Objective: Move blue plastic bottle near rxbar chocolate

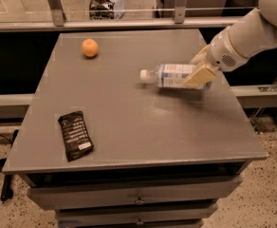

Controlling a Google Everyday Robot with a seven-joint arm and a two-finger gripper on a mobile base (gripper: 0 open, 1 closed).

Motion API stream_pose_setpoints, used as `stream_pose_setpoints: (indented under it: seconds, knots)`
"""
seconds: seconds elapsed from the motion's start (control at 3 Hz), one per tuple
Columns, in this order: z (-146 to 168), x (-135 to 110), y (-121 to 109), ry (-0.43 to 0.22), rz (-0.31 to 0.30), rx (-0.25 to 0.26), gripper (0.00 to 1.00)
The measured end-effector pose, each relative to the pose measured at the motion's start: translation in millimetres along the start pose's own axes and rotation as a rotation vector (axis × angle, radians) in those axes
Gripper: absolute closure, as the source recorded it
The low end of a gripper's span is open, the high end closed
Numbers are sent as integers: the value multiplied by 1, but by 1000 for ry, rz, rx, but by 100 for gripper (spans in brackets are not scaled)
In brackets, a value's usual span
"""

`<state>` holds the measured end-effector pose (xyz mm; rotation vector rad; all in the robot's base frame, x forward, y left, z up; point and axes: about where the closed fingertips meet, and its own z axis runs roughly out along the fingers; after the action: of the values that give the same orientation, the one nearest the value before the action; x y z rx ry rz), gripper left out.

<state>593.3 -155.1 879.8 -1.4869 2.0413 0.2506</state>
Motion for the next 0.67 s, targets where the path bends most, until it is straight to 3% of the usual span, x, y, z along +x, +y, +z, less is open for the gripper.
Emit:
stream_pose_setpoints:
  seconds: [0.33, 0.67]
  knots:
    - [1, -17, 4, -36, -23, -11, 100]
    - [12, -40, 9, -85, -23, -34, 100]
